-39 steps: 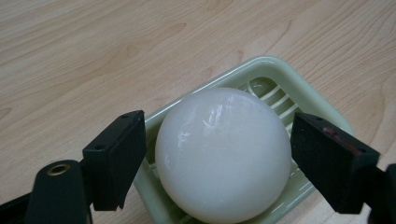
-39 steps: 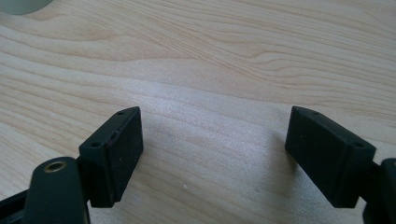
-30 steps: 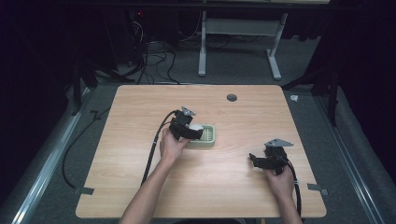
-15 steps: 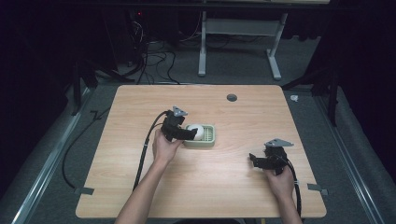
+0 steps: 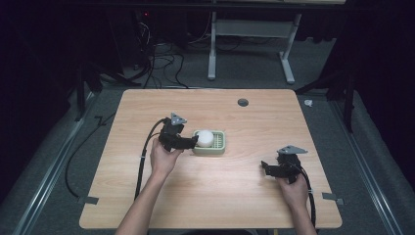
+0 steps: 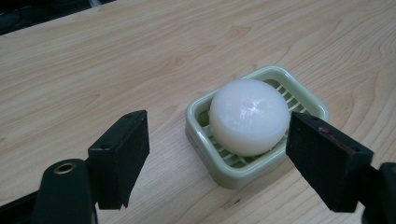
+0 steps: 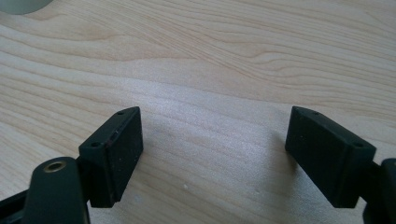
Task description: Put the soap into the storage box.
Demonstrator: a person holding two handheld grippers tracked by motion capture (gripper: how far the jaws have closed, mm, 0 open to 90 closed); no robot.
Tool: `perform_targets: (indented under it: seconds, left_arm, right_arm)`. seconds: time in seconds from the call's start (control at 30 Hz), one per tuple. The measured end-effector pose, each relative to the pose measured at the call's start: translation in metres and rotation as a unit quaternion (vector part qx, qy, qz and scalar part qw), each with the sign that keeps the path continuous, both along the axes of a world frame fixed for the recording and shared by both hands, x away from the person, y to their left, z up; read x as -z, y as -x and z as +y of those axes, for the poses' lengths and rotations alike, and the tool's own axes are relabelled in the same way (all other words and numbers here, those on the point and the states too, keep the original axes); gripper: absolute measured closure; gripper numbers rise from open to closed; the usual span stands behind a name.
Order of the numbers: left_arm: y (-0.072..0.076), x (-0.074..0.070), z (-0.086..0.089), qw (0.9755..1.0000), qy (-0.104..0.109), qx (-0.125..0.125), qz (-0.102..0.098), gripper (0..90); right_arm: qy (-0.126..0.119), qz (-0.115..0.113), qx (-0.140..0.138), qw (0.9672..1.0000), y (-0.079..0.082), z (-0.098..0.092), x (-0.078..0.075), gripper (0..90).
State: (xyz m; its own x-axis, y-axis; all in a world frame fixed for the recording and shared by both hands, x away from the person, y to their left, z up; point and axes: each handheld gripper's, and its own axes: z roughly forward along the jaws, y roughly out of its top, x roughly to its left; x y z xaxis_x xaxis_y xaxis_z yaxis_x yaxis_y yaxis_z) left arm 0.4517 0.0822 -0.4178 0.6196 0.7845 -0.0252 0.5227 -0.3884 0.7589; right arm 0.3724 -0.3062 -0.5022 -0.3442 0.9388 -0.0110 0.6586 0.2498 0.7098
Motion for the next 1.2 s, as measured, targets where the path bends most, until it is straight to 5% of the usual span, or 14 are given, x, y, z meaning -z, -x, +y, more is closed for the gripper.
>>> perform_targets:
  seconds: [0.6,1.2]
  left_arm:
    - [0.016,-0.008,0.02,0.9999,0.004,-0.011,-0.012,22.2]
    - [0.042,-0.004,0.046,0.9997,0.012,-0.023,-0.002,22.0]
  right_arm:
    - [-0.001,0.0,0.0,1.0,0.0,0.0,0.0,19.9]
    - [-0.001,0.001,0.0,1.0,0.0,0.0,0.0,19.8]
